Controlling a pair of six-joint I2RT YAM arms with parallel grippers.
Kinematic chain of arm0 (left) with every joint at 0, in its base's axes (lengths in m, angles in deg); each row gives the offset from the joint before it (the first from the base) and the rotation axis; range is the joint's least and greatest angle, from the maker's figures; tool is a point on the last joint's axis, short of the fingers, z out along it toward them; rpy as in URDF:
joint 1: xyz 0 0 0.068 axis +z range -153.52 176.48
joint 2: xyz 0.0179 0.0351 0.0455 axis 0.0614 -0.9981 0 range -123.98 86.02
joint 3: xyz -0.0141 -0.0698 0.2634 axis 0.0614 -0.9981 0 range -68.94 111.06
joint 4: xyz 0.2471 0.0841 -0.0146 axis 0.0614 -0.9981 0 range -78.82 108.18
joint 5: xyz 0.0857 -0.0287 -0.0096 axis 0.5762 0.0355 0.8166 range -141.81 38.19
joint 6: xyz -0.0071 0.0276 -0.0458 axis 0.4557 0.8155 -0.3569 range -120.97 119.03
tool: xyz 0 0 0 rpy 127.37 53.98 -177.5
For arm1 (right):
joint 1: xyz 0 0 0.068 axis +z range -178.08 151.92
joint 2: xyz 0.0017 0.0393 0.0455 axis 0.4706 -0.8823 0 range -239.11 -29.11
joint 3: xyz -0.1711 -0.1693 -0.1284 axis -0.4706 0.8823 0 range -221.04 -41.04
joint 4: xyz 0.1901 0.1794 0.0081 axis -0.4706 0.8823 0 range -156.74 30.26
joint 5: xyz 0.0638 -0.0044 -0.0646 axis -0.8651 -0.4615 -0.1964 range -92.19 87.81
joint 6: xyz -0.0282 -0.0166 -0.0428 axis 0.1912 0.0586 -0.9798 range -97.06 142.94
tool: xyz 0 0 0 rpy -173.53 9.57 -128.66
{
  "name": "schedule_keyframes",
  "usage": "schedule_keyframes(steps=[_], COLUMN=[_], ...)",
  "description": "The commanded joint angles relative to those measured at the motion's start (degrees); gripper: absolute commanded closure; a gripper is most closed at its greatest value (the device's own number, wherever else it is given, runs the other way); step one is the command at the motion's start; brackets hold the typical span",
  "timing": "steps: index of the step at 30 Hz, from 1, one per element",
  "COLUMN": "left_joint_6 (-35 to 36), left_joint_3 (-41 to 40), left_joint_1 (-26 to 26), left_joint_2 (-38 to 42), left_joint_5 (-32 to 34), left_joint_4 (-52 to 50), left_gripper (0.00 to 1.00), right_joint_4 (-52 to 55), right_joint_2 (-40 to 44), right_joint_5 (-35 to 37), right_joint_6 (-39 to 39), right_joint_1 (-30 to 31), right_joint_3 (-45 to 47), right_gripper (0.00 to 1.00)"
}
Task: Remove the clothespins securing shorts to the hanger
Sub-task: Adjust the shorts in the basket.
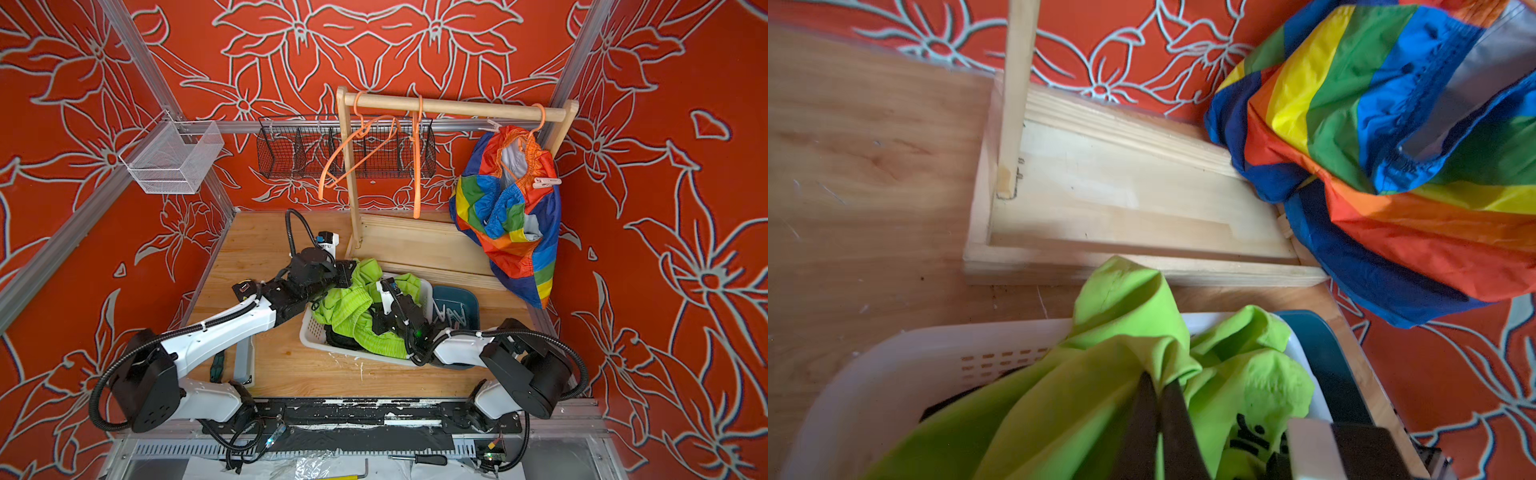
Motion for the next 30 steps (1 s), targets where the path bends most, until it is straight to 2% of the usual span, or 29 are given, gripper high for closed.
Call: schedule_keyframes(steps=[1, 5, 11, 16, 21, 30], left_joint_6=[-4.1, -5.0, -6.3, -6.6, -7.0, -7.3], left_joint_3=[-5.1, -10.8, -21.0, -26.9, -28.5, -29.2], left_joint_1=[-3.4, -6.0, -7.1, -7.2, -7.2, -7.2], left_joint_2=[-0.7, 0.7, 6.1, 6.6, 4.9, 4.6], left_joint_5=[-0.3, 2.8, 8.0, 12.6, 17.7, 21.6], left_joint_4=[5.6, 3.9, 3.5, 6.3, 7.2, 7.3], left_gripper=[1.00, 1.00, 1.00, 1.00, 1.00, 1.00], right_joint_4=[10.7, 11.5, 8.8, 7.7, 8.9, 6.2], right_joint_2=[0.1, -2.9, -7.6, -9.9, -13.0, -22.6], right_joint_5=[4.1, 3.3, 2.8, 2.3, 1.1, -3.9], right_joint_6=[-2.3, -3.5, -2.5, -2.4, -5.1, -5.2], right_joint_1=[0.0, -0.7, -1.2, -1.5, -2.8, -4.6], right_joint_3=[-1.6, -5.2, -7.1, -7.6, -12.5, -22.1], right_gripper=[0.92, 0.95, 0.94, 0.93, 0.93, 0.92])
